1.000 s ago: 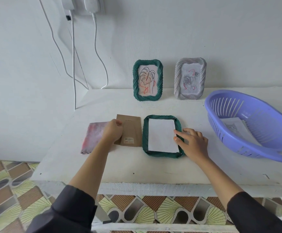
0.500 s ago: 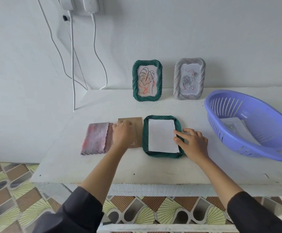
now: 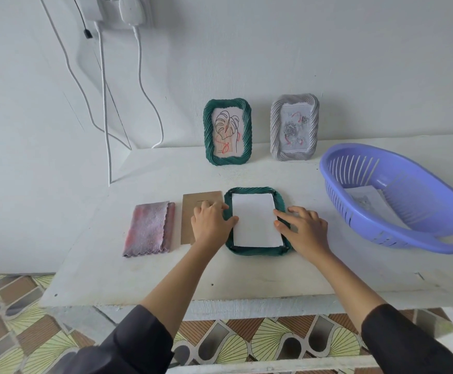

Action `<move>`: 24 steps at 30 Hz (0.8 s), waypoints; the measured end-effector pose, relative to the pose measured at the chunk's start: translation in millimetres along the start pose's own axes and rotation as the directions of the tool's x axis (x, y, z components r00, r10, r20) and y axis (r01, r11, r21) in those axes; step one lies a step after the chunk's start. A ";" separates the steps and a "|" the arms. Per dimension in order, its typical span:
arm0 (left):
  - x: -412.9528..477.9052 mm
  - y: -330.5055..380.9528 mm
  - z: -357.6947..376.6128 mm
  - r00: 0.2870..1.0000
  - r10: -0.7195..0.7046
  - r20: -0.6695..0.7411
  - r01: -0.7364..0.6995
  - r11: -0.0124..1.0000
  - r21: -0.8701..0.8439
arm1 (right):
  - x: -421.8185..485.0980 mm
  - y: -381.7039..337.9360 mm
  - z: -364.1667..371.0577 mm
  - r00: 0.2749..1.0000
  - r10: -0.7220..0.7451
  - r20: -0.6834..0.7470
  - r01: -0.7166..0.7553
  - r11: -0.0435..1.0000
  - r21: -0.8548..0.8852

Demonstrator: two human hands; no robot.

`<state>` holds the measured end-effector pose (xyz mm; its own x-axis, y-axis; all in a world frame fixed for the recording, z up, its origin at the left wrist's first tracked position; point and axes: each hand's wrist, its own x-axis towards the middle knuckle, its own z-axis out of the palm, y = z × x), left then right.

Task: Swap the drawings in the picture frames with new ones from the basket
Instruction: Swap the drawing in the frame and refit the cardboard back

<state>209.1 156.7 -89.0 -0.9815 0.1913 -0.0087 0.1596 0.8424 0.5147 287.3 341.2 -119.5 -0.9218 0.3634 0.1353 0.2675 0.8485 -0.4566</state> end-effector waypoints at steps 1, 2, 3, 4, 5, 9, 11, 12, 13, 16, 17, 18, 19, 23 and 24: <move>-0.7 0.6 0.1 1.000 0.002 0.003 -0.002 1.000 0.012 | -0.1 -0.1 -0.2 1.000 0.000 0.001 0.000 1.000 0.000; -1.5 1.6 0.3 1.000 0.001 0.006 -0.001 1.000 0.024 | 0.2 0.1 0.1 1.000 -0.004 0.002 0.004 1.000 -0.003; -2.4 2.6 0.7 1.000 -0.002 0.009 0.002 0.999 0.033 | 0.4 0.0 0.3 1.000 -0.005 0.005 0.005 1.000 -0.003; -3.3 3.9 1.3 1.000 -0.005 0.010 0.004 0.999 0.038 | 0.4 0.1 0.4 1.000 -0.003 0.006 0.003 1.000 -0.002; -3.9 5.2 1.9 1.000 -0.006 0.010 0.006 0.999 0.039 | 0.4 0.2 0.3 1.000 0.001 0.004 -0.001 1.000 0.001; -4.6 9.1 2.8 1.000 -0.025 0.008 0.025 1.000 0.003 | 0.2 0.8 0.3 1.000 0.006 0.004 -0.006 1.000 -0.013; -5.0 8.9 2.3 0.999 -0.034 0.002 0.034 0.999 -0.028 | 1.6 0.8 1.0 1.000 -0.009 -0.003 0.008 1.000 -0.015; -5.4 8.6 2.0 0.999 -0.038 -0.004 0.037 0.998 -0.045 | 1.1 0.4 1.2 1.000 -0.011 -0.008 0.011 1.000 -0.020; -5.9 8.4 1.8 0.999 -0.042 -0.011 0.041 0.997 -0.062 | 0.7 0.7 2.0 1.000 -0.013 -0.016 0.012 1.000 -0.029; -6.8 9.3 1.1 0.997 -0.061 -0.037 0.056 0.991 -0.125 | -0.5 0.0 1.1 1.000 -0.006 -0.030 0.005 1.000 -0.005; -6.6 9.6 1.0 0.997 -0.072 -0.038 0.066 0.987 -0.146 | -2.0 -1.6 0.2 0.999 -0.020 -0.048 0.020 1.000 0.001; -6.2 10.1 1.1 0.996 -0.084 -0.036 0.077 0.983 -0.166 | -2.8 -3.6 -1.4 0.994 -0.069 -0.089 0.069 0.998 -0.007; -5.6 10.9 1.3 0.995 -0.097 -0.033 0.090 0.978 -0.190 | -4.3 -6.0 -3.0 0.978 -0.132 -0.161 0.130 0.991 -0.023; -3.4 20.0 -1.1 0.984 -0.169 -0.055 0.148 0.951 -0.272 | -10.5 -24.5 -41.7 0.827 -0.243 -0.508 0.201 0.970 -0.137; -2.6 23.9 -3.4 0.981 -0.180 -0.067 0.150 0.938 -0.314 | -11.4 -26.5 -58.6 0.808 -0.217 -0.547 0.151 0.975 -0.164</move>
<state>215.1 174.6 -73.7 -0.9990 0.0027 -0.0435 -0.0309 0.6606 0.7501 307.2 337.2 -57.4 -0.6496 0.3201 0.6896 0.1681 0.9451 -0.2803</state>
